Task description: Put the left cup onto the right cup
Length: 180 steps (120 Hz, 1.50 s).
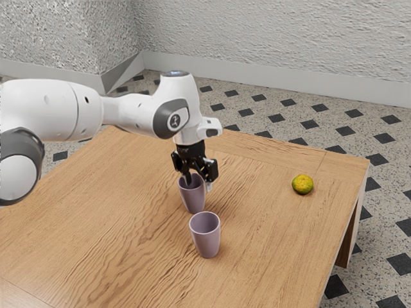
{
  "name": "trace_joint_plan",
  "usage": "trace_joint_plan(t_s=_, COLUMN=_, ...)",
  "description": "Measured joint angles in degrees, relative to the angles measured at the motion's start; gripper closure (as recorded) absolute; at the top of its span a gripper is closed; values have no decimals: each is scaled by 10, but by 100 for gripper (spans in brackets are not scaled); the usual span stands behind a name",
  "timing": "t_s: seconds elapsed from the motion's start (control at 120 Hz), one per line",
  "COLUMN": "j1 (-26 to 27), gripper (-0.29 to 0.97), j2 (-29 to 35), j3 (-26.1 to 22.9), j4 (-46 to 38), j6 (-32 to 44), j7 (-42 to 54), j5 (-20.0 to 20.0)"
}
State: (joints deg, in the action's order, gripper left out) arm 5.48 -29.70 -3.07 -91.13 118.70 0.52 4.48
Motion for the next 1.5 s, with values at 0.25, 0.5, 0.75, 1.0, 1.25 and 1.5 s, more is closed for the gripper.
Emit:
trace_joint_plan(t_s=0.25, j1=0, gripper=31, j2=-17, j3=0, j4=1, j6=10, j7=1, j5=2)
trace_joint_plan(t_s=0.5, j1=-1, gripper=59, j2=-17, j3=0, j4=1, j6=14, j7=1, j5=1)
trace_joint_plan(t_s=0.75, j1=0, gripper=74, j2=-20, j3=0, j4=1, j6=17, j7=-1, j5=1)
trace_joint_plan(t_s=1.0, j1=6, gripper=77, j2=7, j3=2, j4=-1, j6=14, j7=-5, j5=-5)
trace_joint_plan(t_s=1.25, j1=36, gripper=78, j2=73, j3=4, j4=-56, j6=10, j7=-12, j5=-18)
trace_joint_plan(t_s=1.5, j1=67, gripper=78, j2=130, j3=4, j4=-94, j6=1, j7=-33, j5=-45)
